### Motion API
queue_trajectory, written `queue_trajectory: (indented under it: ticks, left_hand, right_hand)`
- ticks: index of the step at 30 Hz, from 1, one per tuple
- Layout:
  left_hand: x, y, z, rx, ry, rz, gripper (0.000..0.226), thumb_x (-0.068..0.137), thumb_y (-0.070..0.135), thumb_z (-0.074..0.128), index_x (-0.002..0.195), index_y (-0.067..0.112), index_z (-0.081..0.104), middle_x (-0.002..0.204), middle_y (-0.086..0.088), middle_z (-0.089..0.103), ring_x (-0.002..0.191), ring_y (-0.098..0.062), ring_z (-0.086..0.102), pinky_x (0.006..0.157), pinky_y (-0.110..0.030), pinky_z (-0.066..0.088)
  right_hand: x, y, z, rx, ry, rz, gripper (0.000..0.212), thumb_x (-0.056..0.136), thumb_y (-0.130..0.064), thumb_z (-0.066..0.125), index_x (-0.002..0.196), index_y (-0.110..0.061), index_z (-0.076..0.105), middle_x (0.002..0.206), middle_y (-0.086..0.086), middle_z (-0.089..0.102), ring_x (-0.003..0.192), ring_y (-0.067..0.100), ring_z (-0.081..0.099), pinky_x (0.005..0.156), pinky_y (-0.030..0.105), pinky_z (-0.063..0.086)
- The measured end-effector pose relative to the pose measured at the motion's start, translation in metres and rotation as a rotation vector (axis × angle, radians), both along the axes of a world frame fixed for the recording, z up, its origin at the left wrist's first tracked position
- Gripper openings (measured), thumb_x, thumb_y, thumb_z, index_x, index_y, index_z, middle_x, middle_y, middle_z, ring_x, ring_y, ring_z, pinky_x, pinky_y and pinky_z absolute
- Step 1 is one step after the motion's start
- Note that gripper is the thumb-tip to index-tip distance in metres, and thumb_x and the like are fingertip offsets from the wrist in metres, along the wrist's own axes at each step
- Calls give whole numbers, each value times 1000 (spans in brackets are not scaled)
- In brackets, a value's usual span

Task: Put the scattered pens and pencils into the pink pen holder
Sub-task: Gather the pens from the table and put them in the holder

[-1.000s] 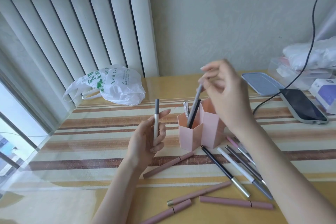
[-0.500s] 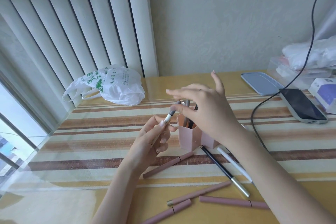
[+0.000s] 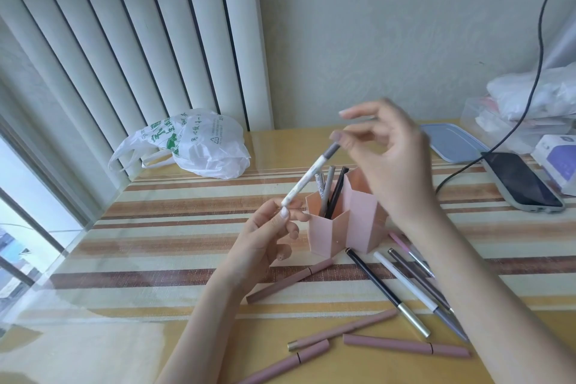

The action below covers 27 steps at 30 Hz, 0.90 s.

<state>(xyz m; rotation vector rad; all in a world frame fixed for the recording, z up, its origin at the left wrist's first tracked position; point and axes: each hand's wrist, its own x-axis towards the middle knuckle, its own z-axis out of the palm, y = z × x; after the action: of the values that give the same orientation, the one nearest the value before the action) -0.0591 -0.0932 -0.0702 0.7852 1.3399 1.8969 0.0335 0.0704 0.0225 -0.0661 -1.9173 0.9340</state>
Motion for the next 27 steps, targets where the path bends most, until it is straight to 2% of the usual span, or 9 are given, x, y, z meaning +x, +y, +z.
queue_trajectory:
  ticks: [4,7,9,12,16,20,23,25,27]
  left_hand:
    - [1,1,-4,-119,105,2,16,76,25,69,87,17,60,79,8,60,61,-7,45,42,-16,32]
    - [2,4,-9,-162,197,-65,21,70,20,74,76,12,56,71,4,57,50,-8,42,41,-16,33]
    - [2,5,-10,-275,327,-92,27,66,22,78,69,14,54,67,2,54,49,-12,42,47,-19,37]
    - [3,6,-14,-480,561,-101,34,60,22,84,63,22,49,67,10,54,64,-13,45,62,-25,40]
    - [5,5,-16,-561,703,-53,40,57,22,86,65,26,47,68,10,49,65,-10,44,60,-21,38]
    - [6,8,-15,-582,749,-4,34,62,17,84,63,25,51,69,9,54,62,-3,47,59,-14,39]
    - [7,6,-11,-556,753,19,28,66,7,80,64,15,53,61,14,59,53,4,49,54,-8,37]
    - [5,3,-8,-481,660,22,30,68,9,81,63,13,51,66,8,69,53,3,52,54,-10,38]
    - [-1,-3,-4,-341,466,54,33,68,12,82,61,15,50,74,-2,74,61,-12,59,57,-18,41]
  right_hand:
    - [4,16,2,45,138,-113,11,82,-14,73,79,-7,66,77,-16,66,72,0,66,73,18,51]
    - [-1,15,-8,160,58,-101,14,81,-13,73,74,-4,65,72,-9,70,72,2,66,69,12,48]
    - [-8,9,-21,253,-65,-104,16,78,-19,74,72,-8,66,71,-2,71,69,12,64,68,20,49]
    - [-19,4,-37,450,-183,-196,21,76,-35,70,69,-15,70,66,0,67,69,19,58,89,36,48]
    - [-19,6,-34,471,-267,-213,41,84,-49,50,65,-20,72,97,-5,75,93,17,61,104,46,30]
    - [-14,5,-29,420,-244,-221,37,91,-44,44,89,-25,76,100,-8,75,96,18,62,106,47,28]
    - [-13,4,-26,404,-188,-216,35,92,-39,45,90,-23,76,88,-10,75,91,17,62,104,45,30]
    - [-12,4,-24,425,-144,-192,33,91,-37,47,87,-21,76,79,-10,73,86,18,62,98,44,35]
    - [-12,3,-23,422,-113,-110,29,89,-36,52,87,-21,76,73,-19,67,84,16,60,87,38,42]
